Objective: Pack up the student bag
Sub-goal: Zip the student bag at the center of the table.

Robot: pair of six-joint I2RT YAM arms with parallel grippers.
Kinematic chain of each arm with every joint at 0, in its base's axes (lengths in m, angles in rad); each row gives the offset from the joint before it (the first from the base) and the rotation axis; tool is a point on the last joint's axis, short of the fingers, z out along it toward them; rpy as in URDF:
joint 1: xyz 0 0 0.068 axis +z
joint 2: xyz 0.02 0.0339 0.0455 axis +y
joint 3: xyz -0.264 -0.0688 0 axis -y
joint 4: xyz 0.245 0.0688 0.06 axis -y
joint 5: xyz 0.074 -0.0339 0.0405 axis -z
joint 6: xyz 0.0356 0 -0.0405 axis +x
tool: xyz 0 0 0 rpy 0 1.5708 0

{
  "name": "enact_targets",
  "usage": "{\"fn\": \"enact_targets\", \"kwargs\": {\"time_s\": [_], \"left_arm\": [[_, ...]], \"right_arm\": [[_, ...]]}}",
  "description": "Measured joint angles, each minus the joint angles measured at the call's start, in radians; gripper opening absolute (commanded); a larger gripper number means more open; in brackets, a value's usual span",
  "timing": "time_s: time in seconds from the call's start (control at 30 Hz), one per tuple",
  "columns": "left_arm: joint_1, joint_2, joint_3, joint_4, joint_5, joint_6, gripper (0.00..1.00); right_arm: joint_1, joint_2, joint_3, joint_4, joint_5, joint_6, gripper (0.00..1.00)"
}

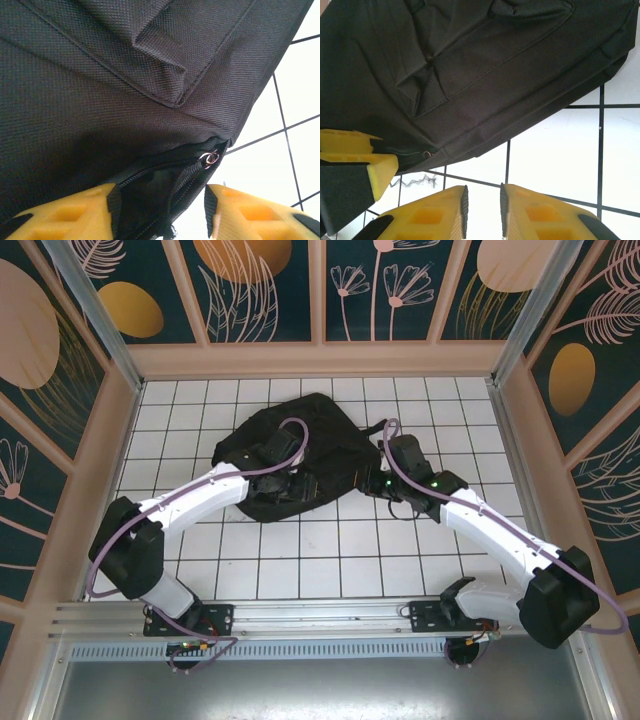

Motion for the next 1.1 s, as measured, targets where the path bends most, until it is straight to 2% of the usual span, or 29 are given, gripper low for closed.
{"fn": "enact_targets", "kwargs": {"time_s": [0.13, 0.3, 0.37, 0.47, 0.53, 0.57, 0.67, 0.87, 1.1], "left_arm": [[0.0, 0.0, -0.031, 0.02, 0.02, -0.002, 0.4], [0.0, 0.0, -0.055, 0.027, 0.039, -0.004, 0.38], [-0.002, 0.0, -0.057, 0.031, 0.045, -0.007, 0.33], [-0.002, 0.0, -0.057, 0.039, 0.056, -0.014, 0.18], [-0.002, 0.0, -0.057, 0.048, 0.061, -0.02, 0.03], [-0.002, 0.0, -0.057, 0.053, 0.063, -0.02, 0.0], [-0.002, 0.0, -0.057, 0.056, 0.066, -0.026, 0.0], [-0.002, -0.007, -0.057, 0.057, 0.062, -0.027, 0.0], [-0.002, -0.05, -0.059, 0.082, 0.063, -0.042, 0.0]], "right_arm": [[0.0, 0.0, -0.016, 0.001, 0.0, 0.0, 0.27], [-0.002, 0.0, -0.035, 0.003, 0.0, 0.001, 0.27], [-0.002, 0.0, -0.035, 0.007, 0.0, 0.001, 0.27], [-0.002, 0.0, -0.035, 0.013, 0.0, 0.005, 0.27], [-0.002, 0.0, -0.039, 0.029, -0.001, 0.019, 0.27], [-0.002, 0.0, -0.043, 0.039, -0.002, 0.03, 0.26], [-0.002, 0.003, -0.06, 0.064, -0.007, 0.097, 0.3], [0.003, 0.069, -0.14, 0.201, -0.066, 0.361, 0.59], [0.05, 0.121, -0.209, 0.367, -0.081, 0.672, 0.57]]}}
